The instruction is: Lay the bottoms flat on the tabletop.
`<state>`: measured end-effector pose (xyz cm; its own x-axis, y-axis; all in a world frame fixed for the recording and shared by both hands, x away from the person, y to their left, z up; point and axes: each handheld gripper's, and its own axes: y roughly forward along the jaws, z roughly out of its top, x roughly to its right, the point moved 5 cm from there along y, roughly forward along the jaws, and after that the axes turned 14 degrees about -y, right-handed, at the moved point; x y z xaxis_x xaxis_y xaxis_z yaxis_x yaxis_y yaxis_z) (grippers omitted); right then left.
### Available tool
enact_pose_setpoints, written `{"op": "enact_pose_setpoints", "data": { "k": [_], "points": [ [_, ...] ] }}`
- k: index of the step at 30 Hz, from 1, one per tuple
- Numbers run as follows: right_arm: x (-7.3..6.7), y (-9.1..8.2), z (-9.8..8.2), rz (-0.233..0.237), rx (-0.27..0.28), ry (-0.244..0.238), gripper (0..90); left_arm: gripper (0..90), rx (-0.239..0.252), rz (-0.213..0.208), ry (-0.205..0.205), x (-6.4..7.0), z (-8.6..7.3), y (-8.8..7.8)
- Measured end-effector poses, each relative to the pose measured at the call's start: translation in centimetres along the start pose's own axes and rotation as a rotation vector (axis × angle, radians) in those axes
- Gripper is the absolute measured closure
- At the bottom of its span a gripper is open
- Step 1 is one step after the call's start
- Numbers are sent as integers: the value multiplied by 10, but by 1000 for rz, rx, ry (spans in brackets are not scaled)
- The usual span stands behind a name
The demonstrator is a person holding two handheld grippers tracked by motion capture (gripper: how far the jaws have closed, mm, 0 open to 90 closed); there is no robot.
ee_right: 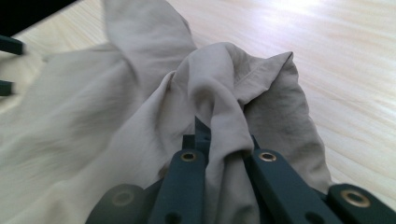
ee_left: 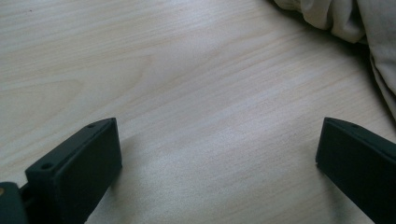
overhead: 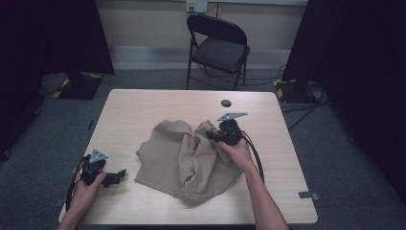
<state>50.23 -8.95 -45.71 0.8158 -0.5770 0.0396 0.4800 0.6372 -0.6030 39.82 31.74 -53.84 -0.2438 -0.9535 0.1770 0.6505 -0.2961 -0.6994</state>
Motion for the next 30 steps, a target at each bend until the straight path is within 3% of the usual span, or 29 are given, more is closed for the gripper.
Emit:
{"op": "enact_pose_setpoints", "data": {
  "k": [5,11,18,23,25,27,30],
  "points": [
    [-8,-28,-9,4,33,-13,872,0,0,0,0,0,0,0],
    [-21,-64,-35,2,51,-11,871,0,0,0,0,0,0,0],
    [-34,-98,-78,-25,0,-18,870,0,0,0,0,0,0,0],
    [-37,-107,-117,-25,-46,25,870,0,1,0,-1,0,0,0],
    [-37,-107,-134,-22,-72,59,869,0,0,0,0,0,0,0],
    [-37,-103,-145,-25,-105,60,851,0,1,0,0,0,0,0],
    [-32,-102,-146,-42,-101,76,652,0,0,0,0,0,0,0]
  ]
}}
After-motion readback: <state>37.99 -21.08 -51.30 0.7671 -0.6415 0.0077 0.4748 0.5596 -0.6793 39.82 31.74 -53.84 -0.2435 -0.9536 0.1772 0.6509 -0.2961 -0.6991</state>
